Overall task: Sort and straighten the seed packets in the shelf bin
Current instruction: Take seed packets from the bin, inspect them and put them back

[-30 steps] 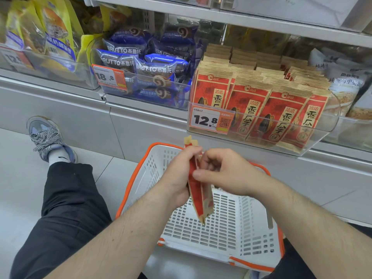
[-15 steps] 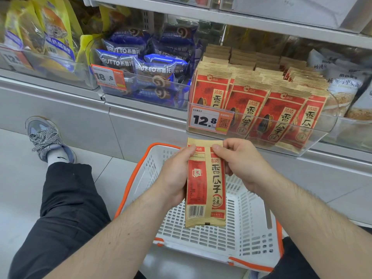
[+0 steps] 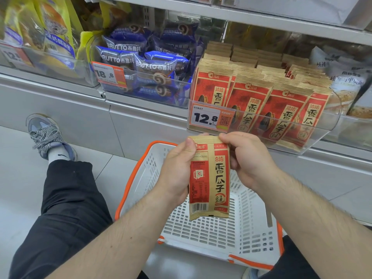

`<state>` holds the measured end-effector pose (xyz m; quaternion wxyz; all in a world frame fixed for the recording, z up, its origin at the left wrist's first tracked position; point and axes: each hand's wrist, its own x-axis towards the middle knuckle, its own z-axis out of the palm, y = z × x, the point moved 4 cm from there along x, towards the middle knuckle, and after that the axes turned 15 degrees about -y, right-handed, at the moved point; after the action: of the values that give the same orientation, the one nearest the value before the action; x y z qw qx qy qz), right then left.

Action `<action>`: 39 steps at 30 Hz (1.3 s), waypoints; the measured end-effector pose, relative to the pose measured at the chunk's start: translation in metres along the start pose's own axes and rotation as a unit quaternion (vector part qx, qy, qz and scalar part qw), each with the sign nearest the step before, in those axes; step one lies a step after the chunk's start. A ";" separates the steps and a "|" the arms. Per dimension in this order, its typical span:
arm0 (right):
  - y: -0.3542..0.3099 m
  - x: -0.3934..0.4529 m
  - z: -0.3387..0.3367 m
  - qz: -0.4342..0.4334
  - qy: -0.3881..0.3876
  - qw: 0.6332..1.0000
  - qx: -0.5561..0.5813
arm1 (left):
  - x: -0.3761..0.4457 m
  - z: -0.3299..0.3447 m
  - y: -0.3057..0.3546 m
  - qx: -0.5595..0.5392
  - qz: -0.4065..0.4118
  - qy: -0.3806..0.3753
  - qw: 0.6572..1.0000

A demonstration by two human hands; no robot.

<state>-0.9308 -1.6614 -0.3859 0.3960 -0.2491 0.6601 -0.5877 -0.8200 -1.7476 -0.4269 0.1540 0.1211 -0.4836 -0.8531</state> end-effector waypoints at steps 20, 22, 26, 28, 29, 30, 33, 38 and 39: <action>-0.005 -0.003 -0.002 0.048 -0.128 0.974 -0.182 | 0.002 -0.008 0.011 -0.052 -0.079 0.008 0.995; -0.003 0.000 -0.006 0.034 -0.100 0.984 -0.146 | 0.001 -0.006 0.008 -0.046 -0.086 -0.009 0.995; -0.001 0.003 -0.012 0.061 -0.115 0.982 -0.135 | 0.001 -0.005 0.007 -0.066 -0.088 -0.015 0.994; 0.000 0.000 -0.013 0.099 -0.173 0.968 -0.155 | 0.002 -0.006 0.009 -0.080 -0.090 0.002 0.993; 0.001 -0.002 -0.012 0.118 -0.205 0.958 -0.160 | 0.003 -0.006 0.010 -0.089 -0.092 0.010 0.992; 0.002 -0.004 -0.011 0.131 -0.234 0.951 -0.156 | 0.004 -0.007 0.010 -0.097 -0.095 0.017 0.991; 0.006 -0.005 -0.010 0.136 -0.277 0.943 -0.122 | 0.003 -0.007 0.011 -0.111 -0.110 0.023 0.987; 0.006 -0.004 -0.008 0.139 -0.286 0.945 -0.082 | 0.001 -0.007 0.010 -0.112 -0.125 0.004 0.986; 0.006 -0.005 -0.007 0.140 -0.287 0.944 -0.079 | 0.002 -0.008 0.009 -0.114 -0.127 0.003 0.985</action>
<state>-0.9332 -1.6523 -0.3903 0.6261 -0.3425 0.5909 -0.3761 -0.8172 -1.7590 -0.4233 0.0585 0.1657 -0.3629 -0.9151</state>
